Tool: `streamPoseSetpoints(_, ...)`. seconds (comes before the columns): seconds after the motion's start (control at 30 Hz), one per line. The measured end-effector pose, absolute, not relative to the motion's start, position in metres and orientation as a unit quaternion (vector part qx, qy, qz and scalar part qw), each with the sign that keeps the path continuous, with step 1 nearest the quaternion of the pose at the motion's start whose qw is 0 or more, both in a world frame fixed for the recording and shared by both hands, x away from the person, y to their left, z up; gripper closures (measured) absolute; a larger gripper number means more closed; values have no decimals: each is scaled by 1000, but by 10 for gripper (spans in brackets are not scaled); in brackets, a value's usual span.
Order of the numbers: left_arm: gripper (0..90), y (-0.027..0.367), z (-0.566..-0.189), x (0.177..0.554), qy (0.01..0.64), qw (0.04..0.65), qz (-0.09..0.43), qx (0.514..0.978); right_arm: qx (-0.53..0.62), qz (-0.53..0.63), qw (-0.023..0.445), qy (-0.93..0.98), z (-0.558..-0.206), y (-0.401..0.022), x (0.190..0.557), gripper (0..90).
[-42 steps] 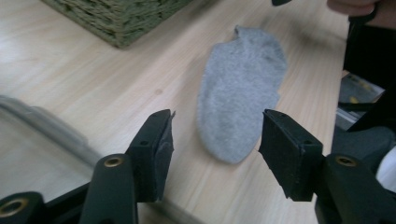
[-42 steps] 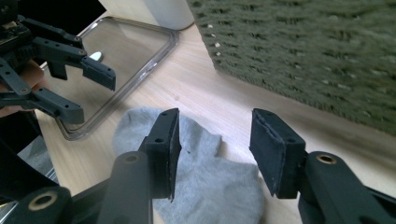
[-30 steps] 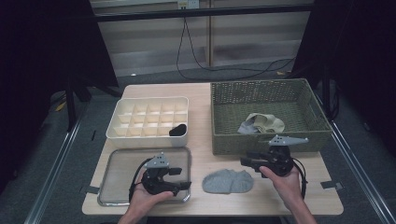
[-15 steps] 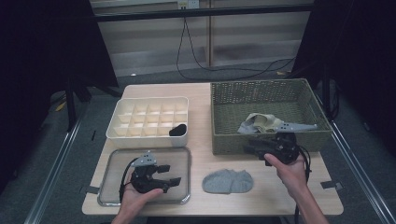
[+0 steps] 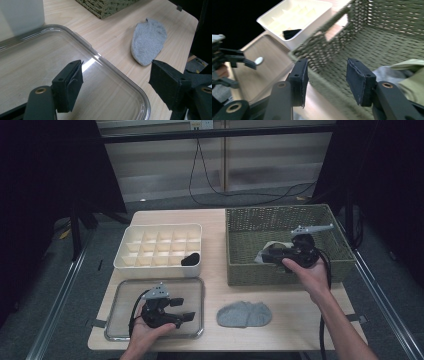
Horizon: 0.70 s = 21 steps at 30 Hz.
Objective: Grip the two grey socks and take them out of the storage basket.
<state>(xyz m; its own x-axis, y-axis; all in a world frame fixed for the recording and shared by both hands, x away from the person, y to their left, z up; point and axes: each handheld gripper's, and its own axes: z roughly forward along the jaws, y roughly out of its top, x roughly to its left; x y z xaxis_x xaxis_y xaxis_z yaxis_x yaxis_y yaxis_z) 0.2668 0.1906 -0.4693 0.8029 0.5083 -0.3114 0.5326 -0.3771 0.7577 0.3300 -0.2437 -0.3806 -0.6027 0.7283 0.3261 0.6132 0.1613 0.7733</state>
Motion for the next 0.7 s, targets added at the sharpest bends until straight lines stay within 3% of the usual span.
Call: streamPoseSetpoints(0.7,237,185,-471,268,300,453,-18,839,481,347,43,804,-399,-242,425,458)
